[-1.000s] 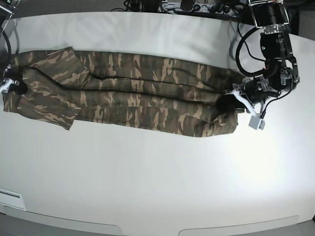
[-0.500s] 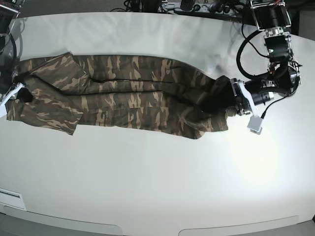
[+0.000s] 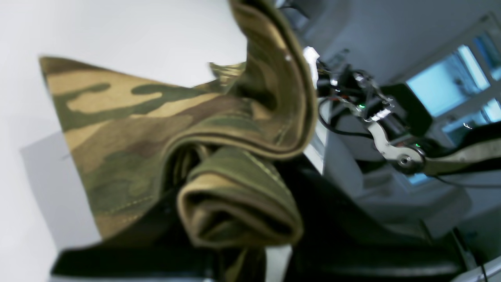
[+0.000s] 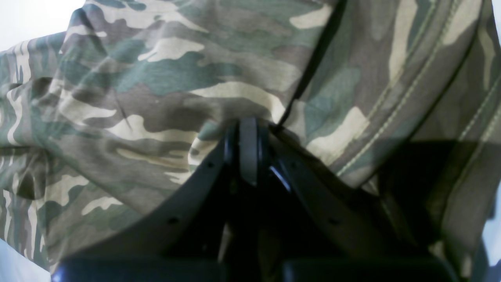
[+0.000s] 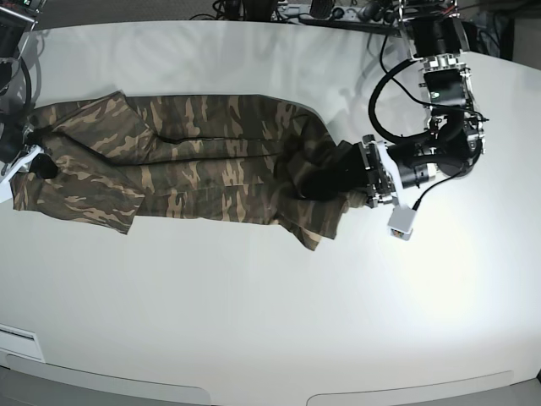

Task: Fold the T-shirt properly
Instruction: 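Lift the hem end with the left gripper and fold it toward the collar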

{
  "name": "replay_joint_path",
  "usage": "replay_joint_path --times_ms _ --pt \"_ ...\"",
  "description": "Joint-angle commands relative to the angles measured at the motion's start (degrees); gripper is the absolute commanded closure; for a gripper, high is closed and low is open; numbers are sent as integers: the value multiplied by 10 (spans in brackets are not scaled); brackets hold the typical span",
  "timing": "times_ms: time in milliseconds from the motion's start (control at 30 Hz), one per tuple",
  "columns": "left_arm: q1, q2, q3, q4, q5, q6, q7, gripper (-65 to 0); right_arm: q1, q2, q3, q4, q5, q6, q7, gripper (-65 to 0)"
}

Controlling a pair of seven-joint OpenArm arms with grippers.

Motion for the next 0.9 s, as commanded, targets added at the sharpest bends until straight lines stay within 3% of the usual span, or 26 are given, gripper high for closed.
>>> replay_joint_path --times_ms 0,133,433,667,867 --pt "-8 7 9 10 -18 -13 -6 0 2 6 -2 3 -18 -2 -24 0" --pt "-8 41 43 10 -18 -25 -11 0 2 6 -2 3 -18 -2 -26 0" --pt "-8 105 81 10 106 -25 -86 0 2 6 -2 3 -2 -2 -33 0" --pt "-8 134 82 9 110 -25 -86 0 2 6 -2 3 0 -2 -37 0" --pt "-8 141 87 -5 132 -25 -103 0 2 6 -2 3 37 -2 -50 0"
